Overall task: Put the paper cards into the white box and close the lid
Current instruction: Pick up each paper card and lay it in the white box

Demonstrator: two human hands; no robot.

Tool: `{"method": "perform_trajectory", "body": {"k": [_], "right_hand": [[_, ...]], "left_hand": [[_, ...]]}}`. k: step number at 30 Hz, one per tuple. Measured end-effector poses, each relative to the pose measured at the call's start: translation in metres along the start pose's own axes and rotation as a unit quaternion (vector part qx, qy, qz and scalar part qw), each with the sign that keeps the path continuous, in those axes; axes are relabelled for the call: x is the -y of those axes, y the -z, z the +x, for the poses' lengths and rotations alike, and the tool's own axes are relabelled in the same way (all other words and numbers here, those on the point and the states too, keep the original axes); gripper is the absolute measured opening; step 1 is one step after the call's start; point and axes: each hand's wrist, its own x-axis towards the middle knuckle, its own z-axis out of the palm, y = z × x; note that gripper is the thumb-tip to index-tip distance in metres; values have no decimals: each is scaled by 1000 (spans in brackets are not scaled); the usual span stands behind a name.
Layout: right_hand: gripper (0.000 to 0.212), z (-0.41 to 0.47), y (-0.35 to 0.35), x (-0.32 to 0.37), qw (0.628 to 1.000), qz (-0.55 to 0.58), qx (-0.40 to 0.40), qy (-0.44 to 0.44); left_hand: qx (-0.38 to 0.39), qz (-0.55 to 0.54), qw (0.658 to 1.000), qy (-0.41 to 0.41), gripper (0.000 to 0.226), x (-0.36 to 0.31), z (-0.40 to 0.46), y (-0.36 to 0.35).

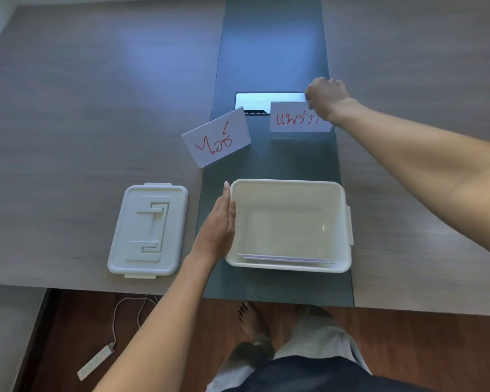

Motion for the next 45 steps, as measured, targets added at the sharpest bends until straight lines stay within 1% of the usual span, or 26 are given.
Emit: {"method": "perform_trajectory", "body": {"k": [3,7,12,15,18,23,28,31,35,38,41,43,45], "right_hand": [[17,-24,15,2,999,42,-35,-1],[17,-61,47,3,989,105,-105,10],[22,-120,76,8,959,211,-187,25],[25,-159,80,18,936,284,-207,19],[28,-195,78,35,922,336,-189,25],[25,-243,65,61,910,378,-171,32],[20,-272,36,84,915,383,-125,16],[18,-285,16,89,920,385,-76,4],[19,-300,-11,95,924,381,17,-1],[18,-309,-23,97,926,368,80,8],[21,-312,-25,93,927,347,142,26],[24,-307,-21,90,925,338,170,39],[26,-297,-14,87,926,339,163,40]], "left_hand": [[-3,-5,1000,-8,54,1,0,-2],[0,-17,1000,-8,55,2,0,-2],[1,-34,999,-11,56,1,-1,-3],[2,-33,999,-17,55,1,-3,-3],[2,-38,999,-17,55,2,-1,-4],[6,-50,999,-15,55,2,-3,-3],[2,-57,998,-14,54,1,-4,-1],[3,-54,998,-16,54,1,-4,-1],[5,-55,998,-13,53,-1,-6,1],[8,-56,998,-10,52,-2,-7,0],[6,-58,998,-11,52,0,-6,0],[3,-58,998,-12,52,1,-5,0],[3,-57,998,-14,53,1,-5,0]]}}
